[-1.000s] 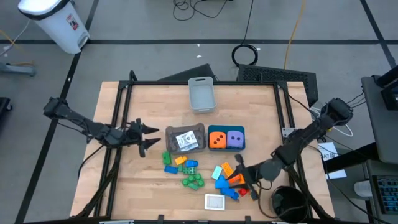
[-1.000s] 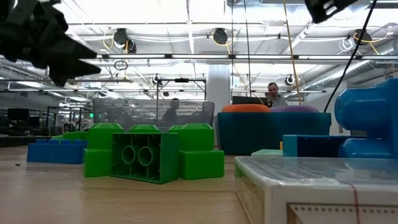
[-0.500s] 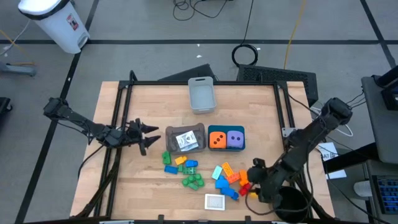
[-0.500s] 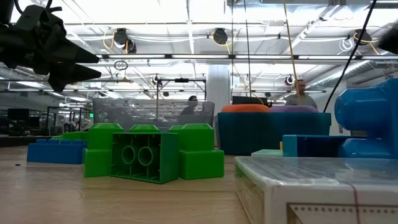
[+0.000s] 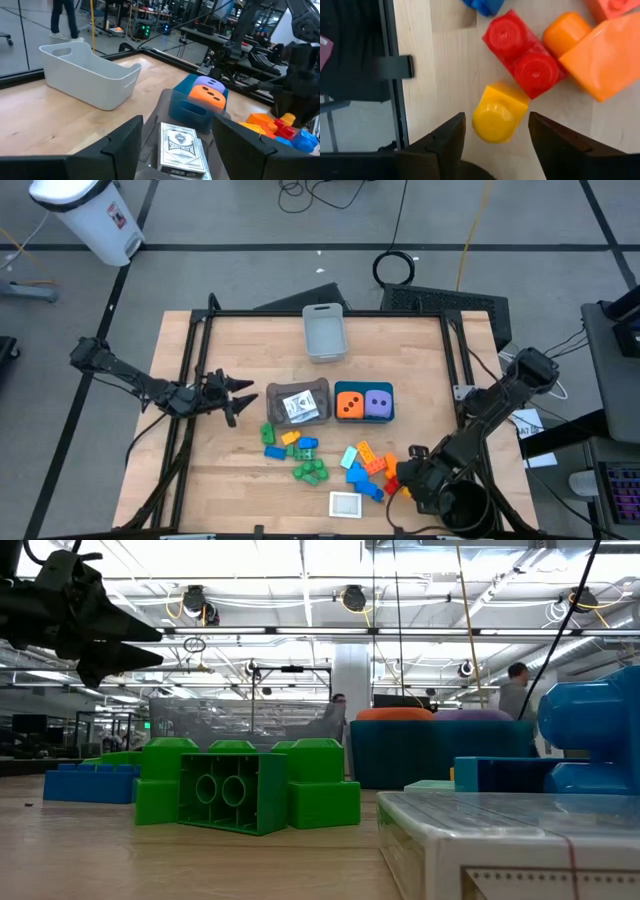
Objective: Pick & Place Toys
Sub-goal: Put the bottom yellow game piece into the gray bin
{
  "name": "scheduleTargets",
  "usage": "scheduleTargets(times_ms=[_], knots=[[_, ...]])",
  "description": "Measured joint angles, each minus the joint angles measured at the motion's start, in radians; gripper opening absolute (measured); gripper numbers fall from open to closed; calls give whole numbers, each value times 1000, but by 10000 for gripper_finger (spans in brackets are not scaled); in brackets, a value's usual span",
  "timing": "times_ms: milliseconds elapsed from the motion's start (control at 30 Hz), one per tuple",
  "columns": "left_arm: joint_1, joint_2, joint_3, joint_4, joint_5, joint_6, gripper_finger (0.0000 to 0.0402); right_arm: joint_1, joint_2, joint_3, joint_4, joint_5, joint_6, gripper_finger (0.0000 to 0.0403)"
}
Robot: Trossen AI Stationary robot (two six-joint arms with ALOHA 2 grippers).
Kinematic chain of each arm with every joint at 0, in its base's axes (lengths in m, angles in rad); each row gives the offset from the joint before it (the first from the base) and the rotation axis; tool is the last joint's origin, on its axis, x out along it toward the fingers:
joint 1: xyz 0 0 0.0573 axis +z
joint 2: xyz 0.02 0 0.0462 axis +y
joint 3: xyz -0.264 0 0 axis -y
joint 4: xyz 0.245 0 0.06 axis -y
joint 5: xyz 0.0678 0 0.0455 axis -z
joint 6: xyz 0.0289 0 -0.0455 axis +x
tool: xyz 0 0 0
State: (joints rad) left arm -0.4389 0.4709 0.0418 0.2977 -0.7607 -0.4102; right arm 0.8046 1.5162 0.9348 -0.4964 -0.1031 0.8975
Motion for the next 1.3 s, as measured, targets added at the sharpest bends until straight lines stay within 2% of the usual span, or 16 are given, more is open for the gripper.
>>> scheduleTargets(times_ms=[200,500,733,967,1100,1300], knots=[[0,0,0,0,-1,-5,244,-13,3,0,7,15,7,186],[0,0,0,-1,-2,-7,244,-25,2,0,16,19,-3,106],[0,0,0,-2,-2,5,244,-31,-24,-2,-4,-6,-27,104],[0,0,0,-2,-2,8,244,-35,-158,-2,-53,12,-28,104],[0,0,0,4,-2,-10,244,-40,-256,-2,-57,105,-75,104],[1,0,0,19,-5,-74,244,-85,-365,-2,-15,370,-204,104]])
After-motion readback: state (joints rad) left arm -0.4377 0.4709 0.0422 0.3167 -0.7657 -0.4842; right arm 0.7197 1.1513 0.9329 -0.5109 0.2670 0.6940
